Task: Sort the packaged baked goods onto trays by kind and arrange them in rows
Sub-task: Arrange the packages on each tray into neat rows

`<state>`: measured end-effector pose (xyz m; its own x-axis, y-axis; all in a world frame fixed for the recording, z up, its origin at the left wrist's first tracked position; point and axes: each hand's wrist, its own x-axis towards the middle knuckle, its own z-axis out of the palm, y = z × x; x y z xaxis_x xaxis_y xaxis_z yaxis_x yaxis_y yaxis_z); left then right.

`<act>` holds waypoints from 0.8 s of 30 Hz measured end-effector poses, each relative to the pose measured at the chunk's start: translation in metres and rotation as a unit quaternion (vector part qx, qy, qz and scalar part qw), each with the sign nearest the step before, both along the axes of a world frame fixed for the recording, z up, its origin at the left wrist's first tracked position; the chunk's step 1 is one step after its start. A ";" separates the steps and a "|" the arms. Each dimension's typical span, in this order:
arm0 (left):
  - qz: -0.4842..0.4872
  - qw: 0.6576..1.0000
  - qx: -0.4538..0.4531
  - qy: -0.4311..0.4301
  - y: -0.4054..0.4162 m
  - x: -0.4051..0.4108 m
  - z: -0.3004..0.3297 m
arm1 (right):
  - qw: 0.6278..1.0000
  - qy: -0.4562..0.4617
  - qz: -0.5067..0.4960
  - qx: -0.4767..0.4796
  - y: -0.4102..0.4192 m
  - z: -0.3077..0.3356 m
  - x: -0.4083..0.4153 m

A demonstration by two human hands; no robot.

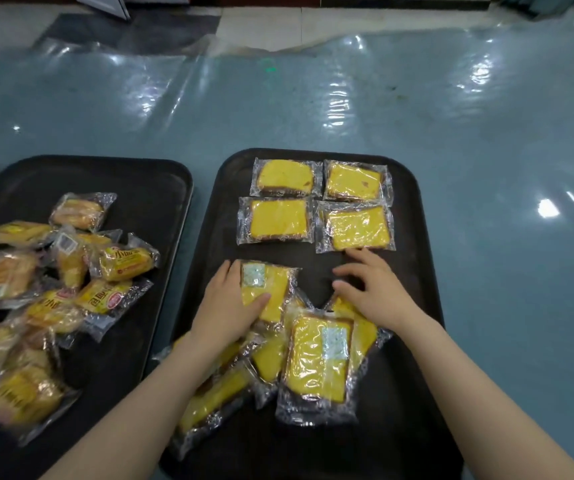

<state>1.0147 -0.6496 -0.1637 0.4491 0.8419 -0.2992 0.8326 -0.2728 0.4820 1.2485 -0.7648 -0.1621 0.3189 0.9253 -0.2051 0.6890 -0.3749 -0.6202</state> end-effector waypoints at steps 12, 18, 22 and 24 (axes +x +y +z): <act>0.093 0.968 0.028 -0.232 0.028 0.007 0.052 | 0.933 0.100 -0.286 0.193 -0.041 0.032 0.005; -0.142 0.955 0.202 -0.164 0.022 0.014 0.053 | 0.908 0.159 -0.317 0.221 -0.039 0.031 0.014; -0.216 0.940 0.234 -0.123 0.006 0.022 0.038 | 0.903 0.176 -0.321 0.225 -0.042 0.023 0.015; -0.231 0.940 0.233 -0.098 0.000 0.028 0.029 | 0.895 0.189 -0.343 0.215 -0.040 0.021 0.020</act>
<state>1.0426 -0.6498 -0.1347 0.8063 0.5635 0.1797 0.4817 -0.8020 0.3533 1.2689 -0.8048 -0.1413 0.8251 0.5575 -0.0914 0.0981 -0.3007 -0.9486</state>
